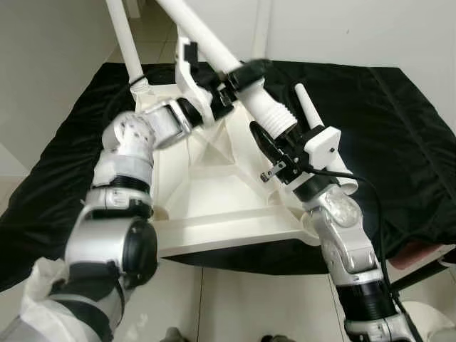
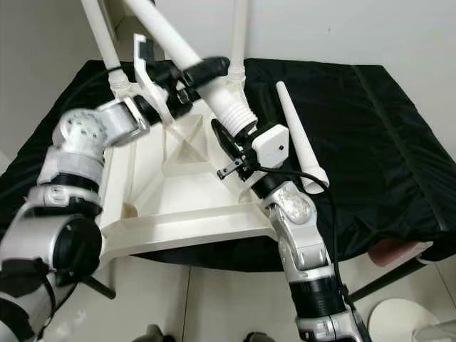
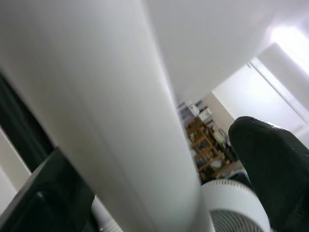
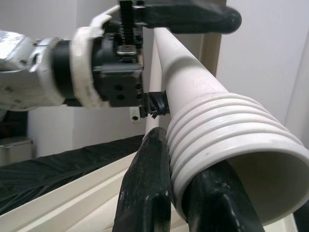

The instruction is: Building children table

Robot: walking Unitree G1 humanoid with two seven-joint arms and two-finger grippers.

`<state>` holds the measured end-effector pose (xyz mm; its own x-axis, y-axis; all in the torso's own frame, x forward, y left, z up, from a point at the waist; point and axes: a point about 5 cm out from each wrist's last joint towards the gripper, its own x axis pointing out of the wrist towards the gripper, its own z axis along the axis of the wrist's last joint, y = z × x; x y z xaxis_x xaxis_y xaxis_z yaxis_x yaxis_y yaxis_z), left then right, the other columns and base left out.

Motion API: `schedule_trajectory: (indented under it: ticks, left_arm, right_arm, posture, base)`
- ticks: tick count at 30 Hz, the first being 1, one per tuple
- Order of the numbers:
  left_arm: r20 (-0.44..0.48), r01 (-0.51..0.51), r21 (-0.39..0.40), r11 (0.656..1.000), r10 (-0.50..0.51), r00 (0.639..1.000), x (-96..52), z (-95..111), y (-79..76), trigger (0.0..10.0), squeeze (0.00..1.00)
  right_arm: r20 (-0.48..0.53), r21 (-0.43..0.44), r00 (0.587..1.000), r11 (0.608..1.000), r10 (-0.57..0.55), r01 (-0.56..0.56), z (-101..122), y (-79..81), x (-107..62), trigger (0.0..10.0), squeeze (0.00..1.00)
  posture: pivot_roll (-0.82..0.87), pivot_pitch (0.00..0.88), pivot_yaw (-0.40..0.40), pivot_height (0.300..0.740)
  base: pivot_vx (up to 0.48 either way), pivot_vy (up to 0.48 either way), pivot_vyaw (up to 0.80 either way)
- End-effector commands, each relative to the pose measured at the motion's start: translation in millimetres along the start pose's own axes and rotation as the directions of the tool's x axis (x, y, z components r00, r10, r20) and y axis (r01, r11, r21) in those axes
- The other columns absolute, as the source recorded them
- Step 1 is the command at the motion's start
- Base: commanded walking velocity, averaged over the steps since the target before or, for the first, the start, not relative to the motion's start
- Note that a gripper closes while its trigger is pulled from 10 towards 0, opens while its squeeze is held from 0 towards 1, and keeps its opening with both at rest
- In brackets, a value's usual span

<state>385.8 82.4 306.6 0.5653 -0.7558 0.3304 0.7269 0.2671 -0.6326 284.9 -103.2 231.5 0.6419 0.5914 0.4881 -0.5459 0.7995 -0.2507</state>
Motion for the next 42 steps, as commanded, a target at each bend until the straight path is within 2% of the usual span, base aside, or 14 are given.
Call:
schedule_trajectory:
  ticks: [1, 6, 8, 12, 13, 14, 16, 27, 28, 31, 32, 38, 39, 42]
  left_arm:
    - [0.059, -0.052, -0.026, 0.998, 0.053, 0.997, -2.3, 15, 5.0, 10.0, 0.0]
    - [0.093, -0.167, -0.063, 0.984, 0.173, 0.981, -6.6, 25, 16.9, 10.0, 0.0]
    - [0.132, -0.266, -0.093, 0.959, 0.277, 0.952, -12.6, 33, 28.2, 10.0, 0.0]
    - [0.151, -0.306, -0.098, 0.947, 0.318, 0.936, -16.5, 36, 33.9, 10.0, 0.0]
    - [0.16, -0.313, -0.106, 0.944, 0.327, 0.931, -18.9, 37, 36.1, 3.6, 0.0]
    - [0.167, -0.32, -0.111, 0.941, 0.335, 0.927, -20.3, 38, 37.8, 0.8, 0.0]
    - [0.17, -0.328, -0.108, 0.939, 0.342, 0.924, -21.2, 38, 39.0, 0.0, 0.0]
    - [0.182, -0.266, -0.133, 0.955, 0.287, 0.94, -18.3, 42, 34.0, 0.0, 0.0]
    - [0.196, -0.264, -0.127, 0.956, 0.285, 0.938, -19.3, 45, 33.8, 0.0, 0.0]
    - [0.216, -0.277, -0.138, 0.951, 0.301, 0.929, -23.3, 50, 35.6, 0.0, 0.0]
    - [0.227, -0.287, -0.15, 0.946, 0.316, 0.921, -26.4, 53, 37.2, 10.0, 0.0]
    - [0.274, -0.323, -0.186, 0.928, 0.365, 0.89, -37.6, 62, 42.9, 10.0, 0.0]
    - [0.295, -0.336, -0.194, 0.922, 0.381, 0.876, -41.3, 65, 44.2, 10.0, 0.0]
    - [0.315, -0.347, -0.202, 0.916, 0.396, 0.862, -44.7, 70, 45.2, 10.0, 0.0]
  right_arm:
    - [-0.004, 0.023, 1.0, 1.0, 0.006, -0.006, -1, 3.7, -4.9, 10.0, 0.0]
    - [-0.017, 0.04, 1.0, 0.999, 0.013, -0.012, -3, 8.5, -9.2, 10.0, 0.0]
    - [-0.03, 0.05, 0.999, 0.999, 0.019, -0.017, -5, 10.9, -12.6, 10.0, 0.0]
    - [-0.037, 0.053, 0.999, 0.998, 0.022, -0.02, -6, 11.3, -14.4, 10.0, 0.0]
    - [-0.043, 0.058, 0.999, 0.998, 0.024, -0.022, -8, 12.1, -15.2, 10.0, 0.0]
    - [-0.049, 0.063, 0.998, 0.998, 0.027, -0.024, -9, 13.0, -16.0, 10.0, 0.0]
    - [-0.052, 0.069, 0.998, 0.997, 0.032, -0.028, -9, 14.0, -16.6, 10.0, 0.0]
    - [-0.076, 0.101, 0.996, 0.994, 0.054, -0.046, -13, 15.7, -17.1, 10.0, 0.0]
    - [-0.076, 0.111, 0.996, 0.993, 0.056, -0.047, -13, 15.2, -17.3, 10.0, 1.0]
    - [-0.074, 0.12, 0.996, 0.992, 0.056, -0.047, -14, 14.9, -17.9, 10.0, 1.0]
    - [-0.072, 0.123, 0.996, 0.992, 0.049, -0.04, -14, 14.8, -18.9, 10.0, 1.0]
    - [-0.074, 0.136, 0.997, 0.991, 0.013, -0.003, -16, 15.0, -23.9, 10.0, 1.0]
    - [-0.085, 0.139, 0.996, 0.99, 0.01, 0.002, -17, 16.6, -26.9, 10.0, 0.0]
    - [-0.097, 0.142, 0.995, 0.99, 0.01, 0.004, -18, 18.3, -30.1, 10.0, 0.0]
  posture:
    - [-0.05, 0.03, 0.058, 0.74]
    - [-0.06, 0.029, 0.07, 0.74]
    - [-0.06, 0.029, 0.077, 0.74]
    - [-0.06, 0.03, 0.078, 0.74]
    - [-0.06, 0.031, 0.082, 0.74]
    - [-0.06, 0.03, 0.082, 0.74]
    - [-0.06, 0.03, 0.082, 0.74]
    - [-0.06, 0.026, 0.063, 0.74]
    - [-0.06, 0.029, 0.06, 0.74]
    - [-0.06, 0.03, 0.06, 0.74]
    - [-0.06, 0.032, 0.058, 0.74]
    - [-0.05, 0.034, 0.056, 0.74]
    - [-0.06, 0.041, 0.056, 0.74]
    - [-0.06, 0.045, 0.055, 0.74]
  base:
    - [0.0, 0.0, 0.0]
    - [0.0, 0.0, 0.0]
    - [0.0, 0.0, 0.0]
    - [0.0, 0.0, 0.0]
    - [0.0, 0.0, 0.0]
    - [0.0, 0.0, 0.0]
    - [0.0, 0.0, 0.0]
    - [0.0, 0.0, 0.0]
    - [0.0, 0.0, 0.0]
    - [0.0, 0.0, 0.0]
    - [0.0, 0.0, 0.0]
    - [0.0, 0.0, 0.0]
    - [0.0, 0.0, 0.0]
    - [0.0, 0.0, 0.0]
